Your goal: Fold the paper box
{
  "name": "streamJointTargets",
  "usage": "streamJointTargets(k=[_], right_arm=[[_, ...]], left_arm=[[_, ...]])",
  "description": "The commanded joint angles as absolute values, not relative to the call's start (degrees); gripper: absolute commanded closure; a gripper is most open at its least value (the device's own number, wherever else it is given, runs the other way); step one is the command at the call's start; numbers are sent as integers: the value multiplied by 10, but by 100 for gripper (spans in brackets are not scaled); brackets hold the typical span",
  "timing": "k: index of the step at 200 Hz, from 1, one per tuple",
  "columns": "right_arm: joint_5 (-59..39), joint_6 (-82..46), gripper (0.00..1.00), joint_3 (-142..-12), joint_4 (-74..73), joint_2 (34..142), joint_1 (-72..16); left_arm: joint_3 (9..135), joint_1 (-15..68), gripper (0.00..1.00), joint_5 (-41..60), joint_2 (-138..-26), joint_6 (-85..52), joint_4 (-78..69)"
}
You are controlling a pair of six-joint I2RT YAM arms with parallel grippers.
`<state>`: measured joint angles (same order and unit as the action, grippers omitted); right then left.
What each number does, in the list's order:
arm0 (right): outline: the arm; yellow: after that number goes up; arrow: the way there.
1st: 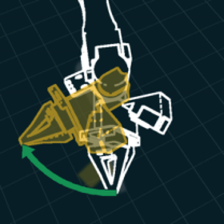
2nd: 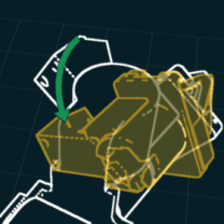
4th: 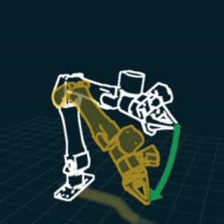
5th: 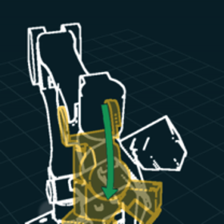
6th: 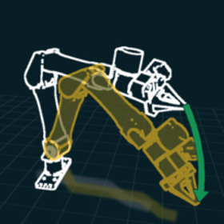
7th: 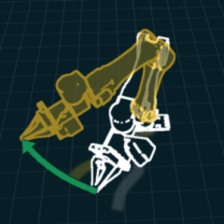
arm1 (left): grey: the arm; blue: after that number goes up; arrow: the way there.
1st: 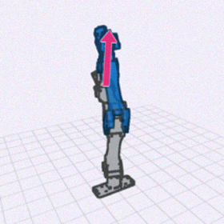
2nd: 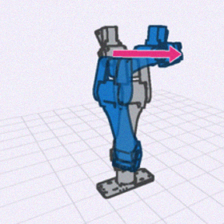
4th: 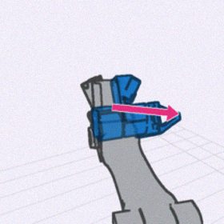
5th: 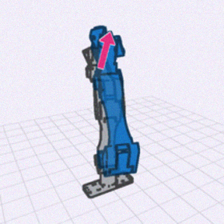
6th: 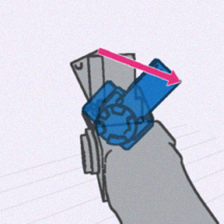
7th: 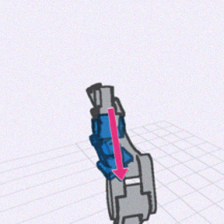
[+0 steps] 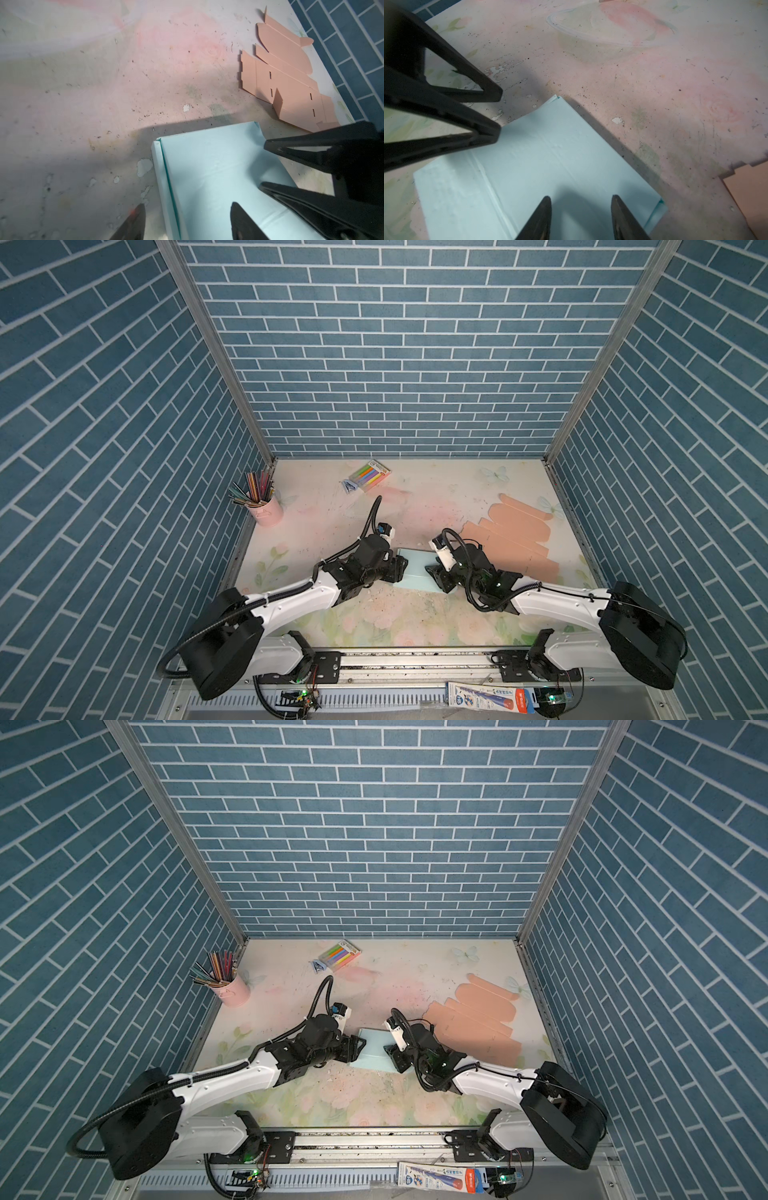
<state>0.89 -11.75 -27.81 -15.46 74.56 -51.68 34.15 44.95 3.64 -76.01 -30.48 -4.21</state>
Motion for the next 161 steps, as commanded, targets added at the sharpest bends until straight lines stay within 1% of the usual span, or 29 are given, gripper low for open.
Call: streamJointTargets(k=[1, 25, 55, 88, 106, 123, 135, 142, 161], right_arm=[[13, -132, 52, -268, -150, 739, -515], [15, -134, 52, -266, -147, 744, -515], [20, -130, 53, -266, -140, 739, -514], [26, -136, 52, -272, -124, 730, -515], [33, -172, 52, -283, -96, 717, -507], [11, -232, 50, -291, -62, 700, -473], [-28, -278, 48, -288, -47, 682, -442], [-53, -299, 44, -283, -46, 670, -428], [-79, -327, 40, -275, -33, 645, -421]], left_arm=[[347, 444, 40, 49, -794, -309, -84], [338, 445, 41, 48, -825, -315, -96], [326, 445, 43, 44, -837, -321, -110], [321, 444, 48, 39, -850, -320, -110], [318, 445, 52, 42, -852, -321, -112], [316, 444, 56, 42, -850, -322, -113], [316, 445, 57, 42, -848, -322, -111], [316, 445, 57, 42, -845, -322, -111], [312, 445, 58, 42, -838, -323, -112]])
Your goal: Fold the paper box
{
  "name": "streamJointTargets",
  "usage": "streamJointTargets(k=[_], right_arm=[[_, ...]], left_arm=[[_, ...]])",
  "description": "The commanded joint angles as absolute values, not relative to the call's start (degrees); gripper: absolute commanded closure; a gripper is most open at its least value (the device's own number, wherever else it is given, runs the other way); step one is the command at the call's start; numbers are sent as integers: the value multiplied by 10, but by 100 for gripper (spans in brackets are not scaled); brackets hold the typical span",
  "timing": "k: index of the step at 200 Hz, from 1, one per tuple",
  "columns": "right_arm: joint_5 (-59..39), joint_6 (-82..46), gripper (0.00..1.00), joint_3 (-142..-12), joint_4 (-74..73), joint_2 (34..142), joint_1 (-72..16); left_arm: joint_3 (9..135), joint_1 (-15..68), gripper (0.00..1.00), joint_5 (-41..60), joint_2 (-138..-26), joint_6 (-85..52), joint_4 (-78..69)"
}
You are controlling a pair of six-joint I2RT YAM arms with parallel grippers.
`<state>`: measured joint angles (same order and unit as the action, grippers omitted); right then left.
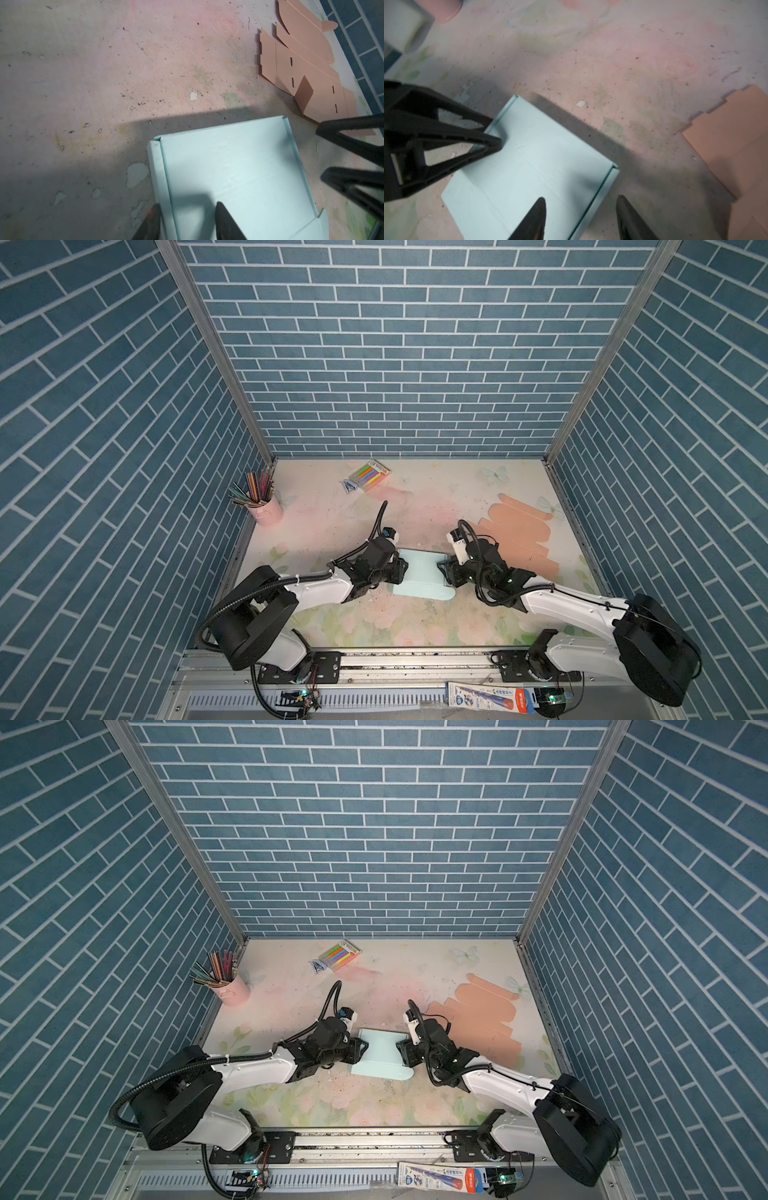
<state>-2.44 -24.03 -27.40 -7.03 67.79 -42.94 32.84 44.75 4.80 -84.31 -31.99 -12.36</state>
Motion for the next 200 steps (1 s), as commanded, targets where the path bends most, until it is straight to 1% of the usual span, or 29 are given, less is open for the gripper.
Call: streamJointTargets(k=[1, 14, 36, 91, 154, 200], right_arm=[[-80, -328, 40, -275, -32, 644, -421], [-87, -340, 38, -280, -9, 639, -420], [-98, -349, 38, -289, 12, 646, -419], [-125, -348, 38, -297, -16, 700, -416], [-153, -333, 45, -314, -54, 767, -416], [-166, -322, 47, -332, -77, 799, -417]], left_arm=[[312, 445, 58, 42, -837, -323, -112], [309, 444, 58, 43, -833, -324, -115], [306, 444, 59, 45, -832, -326, -117], [302, 444, 62, 44, -820, -328, -116], [287, 444, 66, 41, -810, -334, -127], [268, 426, 69, 55, -805, -341, -148]])
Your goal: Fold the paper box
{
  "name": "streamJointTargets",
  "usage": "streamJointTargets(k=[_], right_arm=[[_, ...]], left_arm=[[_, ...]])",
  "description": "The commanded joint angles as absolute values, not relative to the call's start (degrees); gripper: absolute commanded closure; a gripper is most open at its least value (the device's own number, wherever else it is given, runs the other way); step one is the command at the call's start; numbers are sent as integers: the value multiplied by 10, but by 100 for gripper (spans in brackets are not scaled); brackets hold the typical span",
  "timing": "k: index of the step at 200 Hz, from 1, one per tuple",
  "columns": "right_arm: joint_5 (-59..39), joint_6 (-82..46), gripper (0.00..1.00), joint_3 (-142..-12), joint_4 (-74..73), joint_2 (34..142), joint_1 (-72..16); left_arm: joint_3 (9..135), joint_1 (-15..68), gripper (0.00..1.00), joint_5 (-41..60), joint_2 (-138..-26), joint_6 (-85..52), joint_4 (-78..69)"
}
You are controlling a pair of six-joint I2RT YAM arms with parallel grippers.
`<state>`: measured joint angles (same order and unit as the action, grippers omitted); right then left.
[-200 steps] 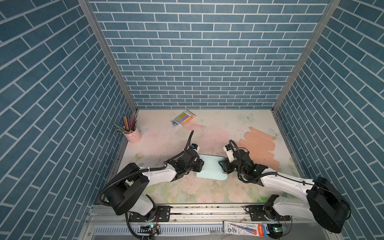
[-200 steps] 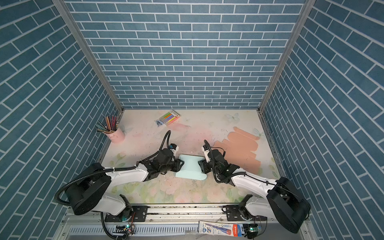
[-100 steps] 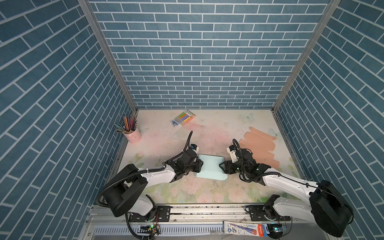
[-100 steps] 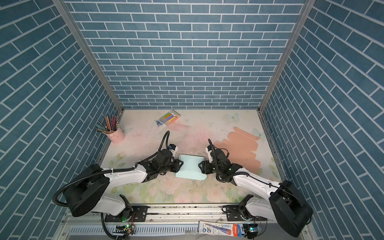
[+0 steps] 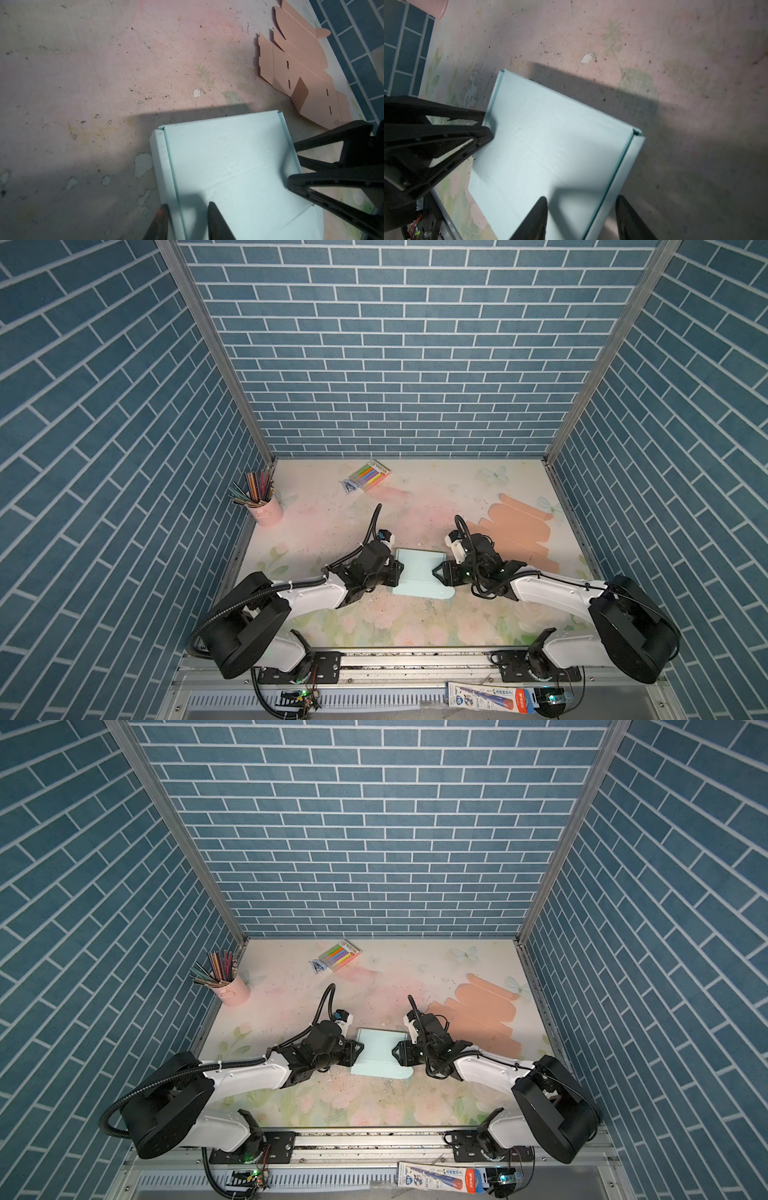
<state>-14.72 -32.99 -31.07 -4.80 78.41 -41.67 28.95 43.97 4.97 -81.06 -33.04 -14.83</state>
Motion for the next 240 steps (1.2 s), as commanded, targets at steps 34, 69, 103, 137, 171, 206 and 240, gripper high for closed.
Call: streamJointTargets(k=[34, 69, 103, 137, 171, 206, 240], right_arm=[[-170, -317, 47, -358, -86, 830, -418], [-170, -311, 47, -380, -92, 857, -419], [-159, -313, 45, -386, -89, 865, -419], [-139, -319, 31, -374, -76, 840, -418], [-111, -318, 19, -364, -39, 794, -416], [-97, -309, 17, -361, 11, 744, -419], [-110, -320, 15, -341, 39, 707, -432]], left_arm=[[255, 404, 71, 64, -796, -344, -158], [248, 388, 73, 71, -795, -341, -161], [247, 382, 74, 72, -795, -339, -161], [247, 377, 73, 73, -795, -338, -161], [249, 375, 65, 64, -774, -335, -142], [240, 374, 50, 47, -714, -330, -90], [227, 384, 43, 37, -652, -338, -22]])
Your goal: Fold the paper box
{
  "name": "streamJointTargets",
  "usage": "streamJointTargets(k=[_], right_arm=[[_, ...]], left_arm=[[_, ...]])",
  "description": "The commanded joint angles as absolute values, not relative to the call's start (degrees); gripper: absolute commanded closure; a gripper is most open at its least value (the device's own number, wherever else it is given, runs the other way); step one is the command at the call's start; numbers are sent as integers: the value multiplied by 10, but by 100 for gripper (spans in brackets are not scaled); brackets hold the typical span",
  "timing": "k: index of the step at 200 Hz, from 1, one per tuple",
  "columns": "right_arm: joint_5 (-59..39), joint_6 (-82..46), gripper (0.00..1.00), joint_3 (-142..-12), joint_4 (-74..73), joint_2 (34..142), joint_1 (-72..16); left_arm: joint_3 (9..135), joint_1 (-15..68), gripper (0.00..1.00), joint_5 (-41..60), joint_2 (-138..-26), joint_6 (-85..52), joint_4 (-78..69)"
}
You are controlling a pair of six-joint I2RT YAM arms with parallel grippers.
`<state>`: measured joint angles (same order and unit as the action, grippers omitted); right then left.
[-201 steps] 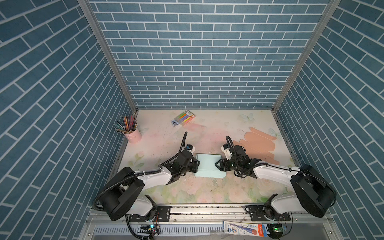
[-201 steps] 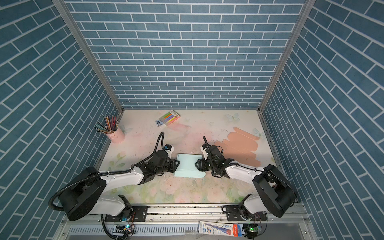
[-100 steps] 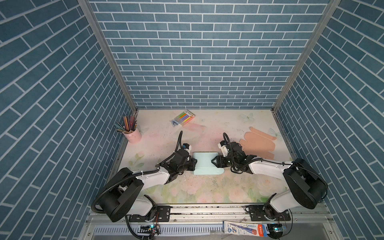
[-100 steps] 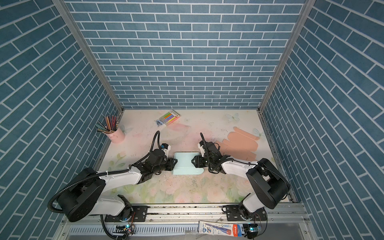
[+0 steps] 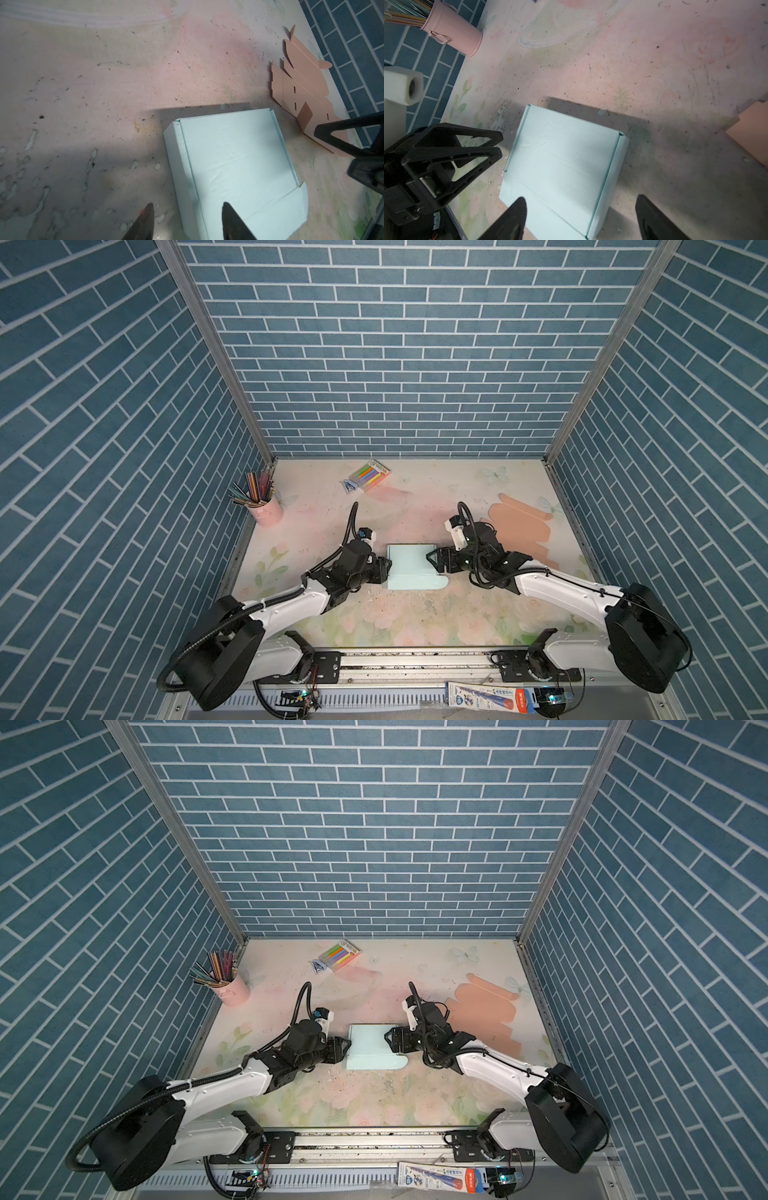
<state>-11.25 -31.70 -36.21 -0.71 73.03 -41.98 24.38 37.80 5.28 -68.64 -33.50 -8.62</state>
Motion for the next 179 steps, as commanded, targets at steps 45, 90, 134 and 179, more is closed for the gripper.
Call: streamJointTargets(k=[45, 90, 134, 179], right_arm=[[-103, -357, 15, -322, 60, 679, -485], [-107, -372, 15, -319, 37, 698, -506], [-107, -376, 15, -316, 23, 716, -514], [-110, -382, 15, -310, 11, 723, -515]], left_arm=[[217, 425, 40, 40, -594, -367, 20], [208, 448, 40, 53, -617, -384, -19], [212, 473, 40, 59, -654, -394, -67], [204, 482, 42, 59, -676, -402, -90]])
